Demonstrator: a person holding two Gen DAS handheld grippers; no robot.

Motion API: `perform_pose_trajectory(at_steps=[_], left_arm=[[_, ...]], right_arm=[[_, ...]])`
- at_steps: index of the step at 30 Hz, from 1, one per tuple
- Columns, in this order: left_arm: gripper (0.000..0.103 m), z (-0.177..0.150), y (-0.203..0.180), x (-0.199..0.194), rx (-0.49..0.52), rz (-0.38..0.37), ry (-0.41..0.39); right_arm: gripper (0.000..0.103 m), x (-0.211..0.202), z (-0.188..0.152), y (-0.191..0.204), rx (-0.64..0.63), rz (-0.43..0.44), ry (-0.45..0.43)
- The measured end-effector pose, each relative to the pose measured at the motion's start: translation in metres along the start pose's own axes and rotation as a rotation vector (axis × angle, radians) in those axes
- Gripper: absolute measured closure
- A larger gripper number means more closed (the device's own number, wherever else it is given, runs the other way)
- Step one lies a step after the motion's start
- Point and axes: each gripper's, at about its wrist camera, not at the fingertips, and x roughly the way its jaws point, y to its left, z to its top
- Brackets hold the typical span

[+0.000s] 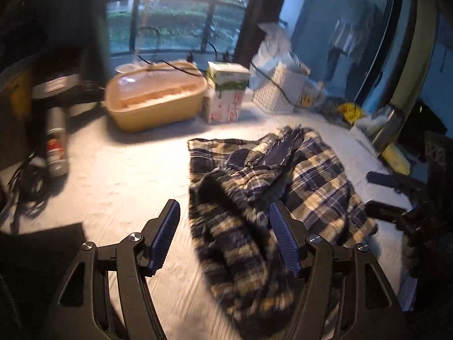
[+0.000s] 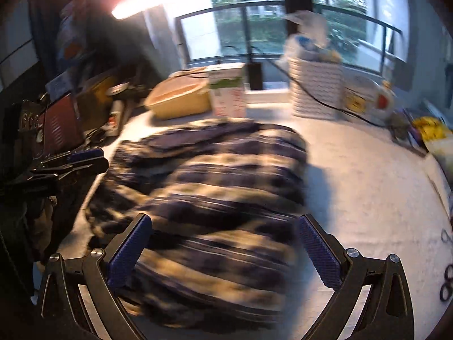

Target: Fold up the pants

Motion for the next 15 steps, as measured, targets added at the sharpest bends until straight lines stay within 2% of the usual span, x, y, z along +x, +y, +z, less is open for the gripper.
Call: perform_pose_trajectory(at_steps=[3, 4, 6, 9, 14, 15], left_arm=[[0.039, 0.004, -0.001, 0.02, 0.039, 0.039, 0.018], [0.047, 0.004, 0.001, 0.023, 0.045, 0.048, 0.02], [0.057, 0.006, 0.004, 0.035, 0.053, 0.07, 0.043], [0.058, 0.007, 0.01, 0.045, 0.046, 0.1, 0.051], [0.057, 0.009, 0.022, 0.052, 0.01, 0.113, 0.044], [0.056, 0.01, 0.025, 0.053, 0.007, 0.112, 0.045]], right_arm=[[0.006, -0.001, -0.003, -0.017, 0.011, -0.007, -0.008], [0.006, -0.001, -0.003, -0.02, 0.008, -0.005, -0.011], [0.01, 0.001, -0.003, -0.025, -0.006, 0.0, -0.016], [0.013, 0.016, -0.003, -0.025, -0.043, 0.0, 0.017], [0.013, 0.047, -0.024, -0.021, -0.136, -0.05, 0.16], [0.013, 0.047, -0.029, -0.023, -0.137, -0.046, 0.162]])
